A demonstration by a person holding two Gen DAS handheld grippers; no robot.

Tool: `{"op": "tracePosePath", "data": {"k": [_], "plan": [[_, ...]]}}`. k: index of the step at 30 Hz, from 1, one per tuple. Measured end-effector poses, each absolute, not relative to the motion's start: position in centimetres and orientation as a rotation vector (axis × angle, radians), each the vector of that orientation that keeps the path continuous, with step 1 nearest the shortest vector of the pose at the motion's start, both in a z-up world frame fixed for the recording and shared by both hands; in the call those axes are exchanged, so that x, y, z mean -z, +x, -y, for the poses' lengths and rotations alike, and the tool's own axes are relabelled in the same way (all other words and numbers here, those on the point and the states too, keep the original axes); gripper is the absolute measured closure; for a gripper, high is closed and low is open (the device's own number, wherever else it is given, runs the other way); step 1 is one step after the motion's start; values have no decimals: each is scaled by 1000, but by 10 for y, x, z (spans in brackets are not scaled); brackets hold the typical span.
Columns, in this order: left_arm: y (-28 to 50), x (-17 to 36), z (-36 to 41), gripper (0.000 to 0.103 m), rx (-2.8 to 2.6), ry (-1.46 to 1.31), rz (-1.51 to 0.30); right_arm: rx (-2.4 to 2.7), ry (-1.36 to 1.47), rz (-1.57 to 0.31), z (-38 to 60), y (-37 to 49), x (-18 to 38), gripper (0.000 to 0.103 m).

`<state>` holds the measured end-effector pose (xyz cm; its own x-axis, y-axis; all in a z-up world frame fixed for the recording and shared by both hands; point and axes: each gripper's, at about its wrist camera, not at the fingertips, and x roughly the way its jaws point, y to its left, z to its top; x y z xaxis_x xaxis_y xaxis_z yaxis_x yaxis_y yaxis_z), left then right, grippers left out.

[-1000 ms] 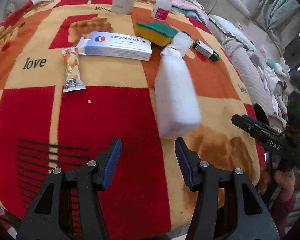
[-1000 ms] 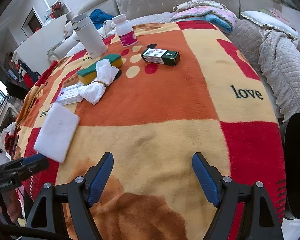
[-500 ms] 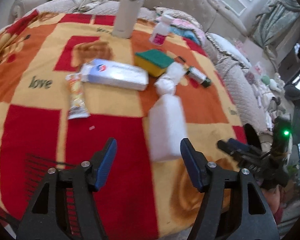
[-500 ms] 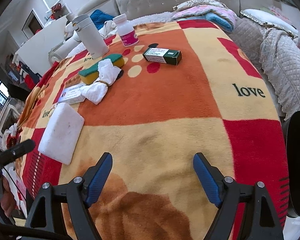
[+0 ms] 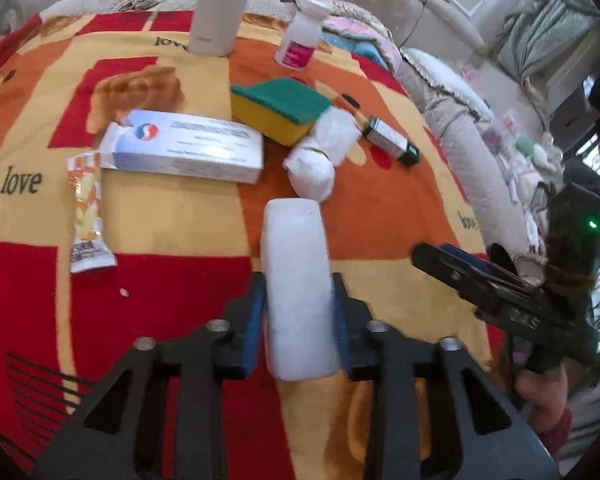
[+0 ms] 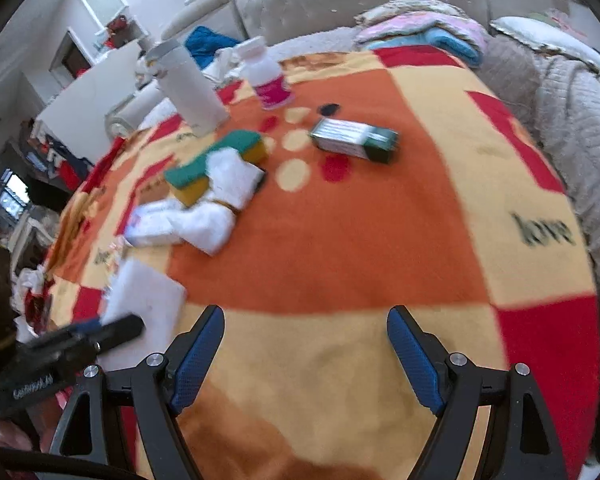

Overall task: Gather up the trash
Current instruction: 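Grasp the white foam block with the left tool while the right tool grasps the white tissue bundle, then carry the foam block and tissue bundle over the black bin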

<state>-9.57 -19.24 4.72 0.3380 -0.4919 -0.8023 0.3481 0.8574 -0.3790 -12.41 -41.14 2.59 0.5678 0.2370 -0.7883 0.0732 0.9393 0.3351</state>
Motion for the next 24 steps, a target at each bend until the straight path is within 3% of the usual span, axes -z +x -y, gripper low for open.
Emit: {"op": "tracePosePath", "data": {"k": [9, 12, 13, 17, 24], "plan": [[-94, -55, 167, 78, 514, -164, -1059, -182, 357, -947, 363, -40, -13, 24], [-91, -52, 162, 78, 484, -156, -1066, -158, 313, -930, 354, -24, -10, 35], [-90, -50, 161, 77, 478, -156, -1071, -157, 268, -938, 348, -19, -9, 44], [-91, -46, 163, 75, 469, -161, -1066, -163, 160, -941, 338, -24, -13, 64], [-90, -29, 166, 77, 433, -165, -1119, -191, 189, -908, 363, -74, -33, 68]]}}
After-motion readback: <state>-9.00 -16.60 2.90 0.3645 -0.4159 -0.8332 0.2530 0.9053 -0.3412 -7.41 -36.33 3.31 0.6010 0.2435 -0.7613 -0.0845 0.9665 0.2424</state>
